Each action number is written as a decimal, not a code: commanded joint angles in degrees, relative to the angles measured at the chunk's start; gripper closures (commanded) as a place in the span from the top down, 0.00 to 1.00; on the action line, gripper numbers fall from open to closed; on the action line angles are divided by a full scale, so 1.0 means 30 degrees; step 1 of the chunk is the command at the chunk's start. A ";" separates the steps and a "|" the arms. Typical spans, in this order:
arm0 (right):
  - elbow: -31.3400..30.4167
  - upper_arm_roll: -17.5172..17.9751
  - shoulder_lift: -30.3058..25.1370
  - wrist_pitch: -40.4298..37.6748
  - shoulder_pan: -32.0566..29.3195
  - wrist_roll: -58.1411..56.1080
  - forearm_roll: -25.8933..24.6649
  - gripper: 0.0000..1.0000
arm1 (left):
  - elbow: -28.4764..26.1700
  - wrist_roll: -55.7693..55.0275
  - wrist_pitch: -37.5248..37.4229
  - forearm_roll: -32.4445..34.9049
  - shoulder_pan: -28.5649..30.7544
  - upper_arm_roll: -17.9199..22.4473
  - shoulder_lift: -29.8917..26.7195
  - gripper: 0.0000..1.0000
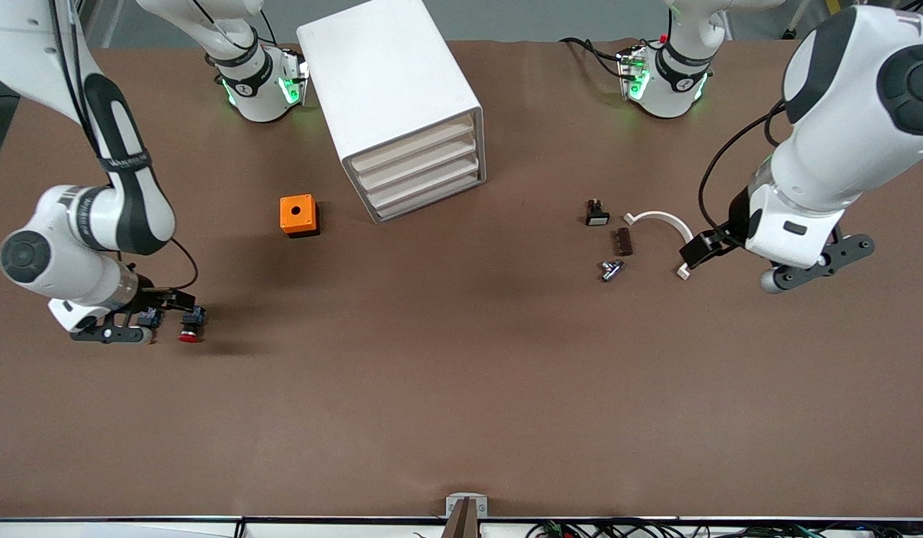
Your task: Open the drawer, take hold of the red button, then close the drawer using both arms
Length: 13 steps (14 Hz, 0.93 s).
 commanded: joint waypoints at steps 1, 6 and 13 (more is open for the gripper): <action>0.2181 0.0175 -0.1733 -0.5005 0.0368 0.1142 0.0464 1.00 | -0.0388 0.1348 -0.0502 0.0272 0.0636 -0.0177 -0.0898 1.00; 0.6200 0.0205 -0.3903 -1.0937 0.1393 0.1501 0.0465 1.00 | -0.0388 0.2928 -0.1176 0.0242 0.1485 -0.0206 -0.1543 1.00; 0.6496 -0.0030 -0.4376 -1.0912 0.1570 0.1324 0.1021 1.00 | 0.0315 0.5891 -0.2143 -0.0022 0.2952 -0.0206 -0.1953 1.00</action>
